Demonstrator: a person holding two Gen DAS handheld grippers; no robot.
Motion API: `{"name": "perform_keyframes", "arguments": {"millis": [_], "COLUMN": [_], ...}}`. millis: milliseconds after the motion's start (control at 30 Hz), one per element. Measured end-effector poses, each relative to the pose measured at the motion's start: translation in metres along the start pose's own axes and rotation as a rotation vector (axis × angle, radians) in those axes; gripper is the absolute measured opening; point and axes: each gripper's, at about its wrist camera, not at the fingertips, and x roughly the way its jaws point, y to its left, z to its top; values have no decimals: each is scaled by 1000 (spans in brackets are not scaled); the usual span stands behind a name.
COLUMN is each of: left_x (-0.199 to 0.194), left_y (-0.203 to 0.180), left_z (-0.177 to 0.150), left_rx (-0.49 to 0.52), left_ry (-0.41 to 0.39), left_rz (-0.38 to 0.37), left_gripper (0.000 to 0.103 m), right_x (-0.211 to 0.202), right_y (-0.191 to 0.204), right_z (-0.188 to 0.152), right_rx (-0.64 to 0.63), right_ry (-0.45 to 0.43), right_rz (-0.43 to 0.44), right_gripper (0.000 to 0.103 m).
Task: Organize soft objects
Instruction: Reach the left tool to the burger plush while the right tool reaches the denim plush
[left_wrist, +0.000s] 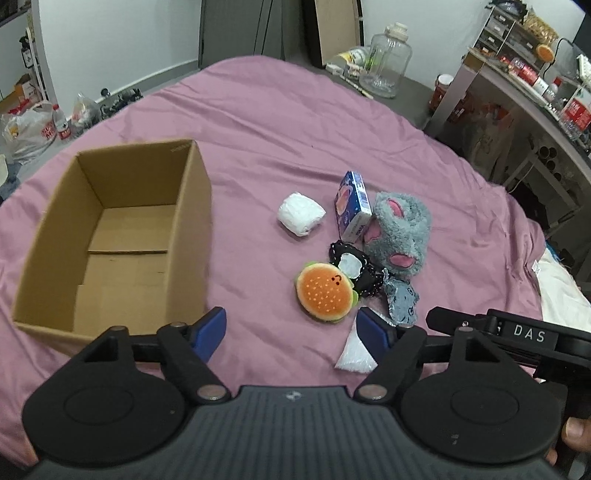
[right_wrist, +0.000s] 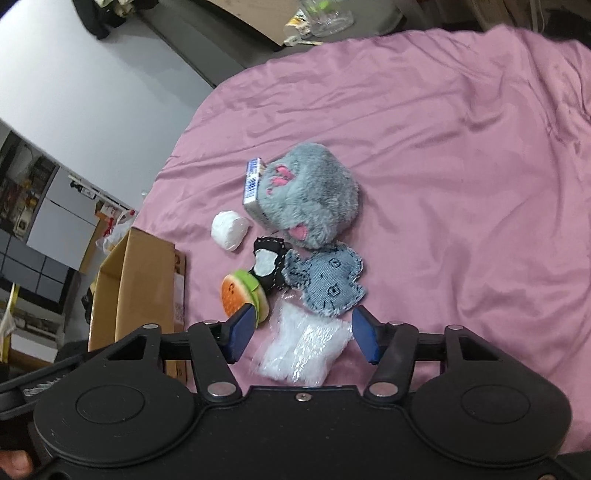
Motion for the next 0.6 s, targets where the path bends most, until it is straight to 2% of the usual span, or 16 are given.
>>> {"name": "perform_keyframes", "arguments": {"millis": [133,600], "left_x": [23,92], "left_y": [-6,-23], "left_z": [6,23], "left_rx": [-15,-21], "left_ry": [28,132], "left_rz": [3,-7], "left_gripper": [70,69], "right_x": [11,57], "right_y": [-10,-30], "right_z": [6,21], "right_rx": [25,59], "right_ry": [14,88], "right_rz": [7,37], "right_gripper": [54,46]}}
